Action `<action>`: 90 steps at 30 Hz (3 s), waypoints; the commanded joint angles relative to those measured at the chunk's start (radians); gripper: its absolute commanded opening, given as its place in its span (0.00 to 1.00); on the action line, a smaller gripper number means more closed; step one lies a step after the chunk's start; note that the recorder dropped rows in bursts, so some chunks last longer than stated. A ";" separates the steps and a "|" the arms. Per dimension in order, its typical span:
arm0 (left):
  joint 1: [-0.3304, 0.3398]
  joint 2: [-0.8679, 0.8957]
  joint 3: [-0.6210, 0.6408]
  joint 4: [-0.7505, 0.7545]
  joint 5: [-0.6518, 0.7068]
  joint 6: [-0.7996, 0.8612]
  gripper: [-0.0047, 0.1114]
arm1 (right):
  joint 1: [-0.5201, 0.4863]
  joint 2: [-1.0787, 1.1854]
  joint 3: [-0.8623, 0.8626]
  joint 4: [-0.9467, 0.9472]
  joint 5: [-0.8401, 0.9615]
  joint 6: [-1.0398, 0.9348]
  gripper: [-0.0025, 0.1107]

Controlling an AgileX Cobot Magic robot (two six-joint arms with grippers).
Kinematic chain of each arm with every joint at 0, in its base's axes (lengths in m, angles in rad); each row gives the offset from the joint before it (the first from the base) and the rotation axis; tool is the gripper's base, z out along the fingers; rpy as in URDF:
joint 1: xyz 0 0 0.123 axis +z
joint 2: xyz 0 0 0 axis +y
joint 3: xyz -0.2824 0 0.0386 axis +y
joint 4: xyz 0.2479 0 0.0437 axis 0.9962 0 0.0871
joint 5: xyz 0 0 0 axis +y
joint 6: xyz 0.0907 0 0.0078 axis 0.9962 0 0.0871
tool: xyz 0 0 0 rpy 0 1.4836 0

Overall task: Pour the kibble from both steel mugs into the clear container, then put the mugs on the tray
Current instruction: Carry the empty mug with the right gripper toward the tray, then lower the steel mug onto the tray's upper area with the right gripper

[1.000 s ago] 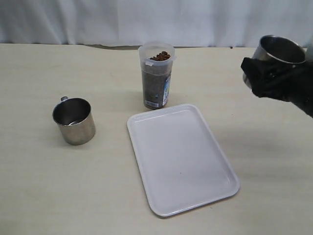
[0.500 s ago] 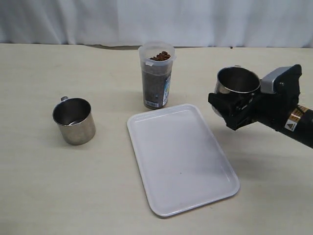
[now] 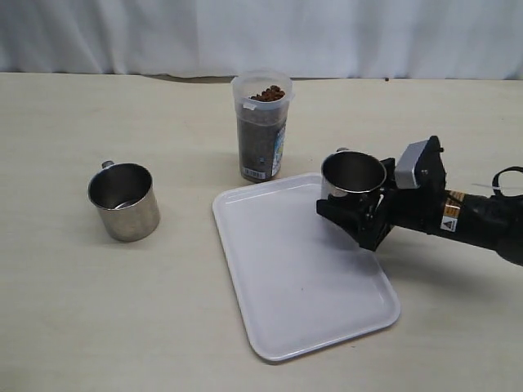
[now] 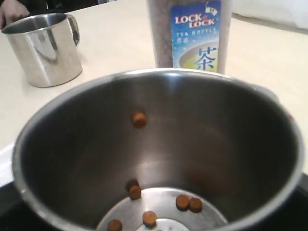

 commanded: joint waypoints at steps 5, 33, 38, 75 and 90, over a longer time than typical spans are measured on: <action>-0.005 -0.003 0.003 0.001 -0.011 0.001 0.04 | 0.042 0.071 -0.086 -0.008 -0.024 -0.009 0.07; -0.005 -0.003 0.003 0.001 -0.009 0.001 0.04 | 0.162 0.091 -0.162 0.068 0.100 -0.009 0.24; -0.005 -0.003 0.003 0.001 -0.009 0.001 0.04 | 0.162 0.106 -0.162 0.128 0.061 -0.009 0.40; -0.005 -0.003 0.003 0.001 -0.012 0.001 0.04 | 0.162 0.106 -0.162 0.086 -0.009 0.059 0.75; -0.005 -0.003 0.003 0.001 -0.010 0.001 0.04 | 0.105 0.038 -0.162 -0.089 -0.010 0.132 0.75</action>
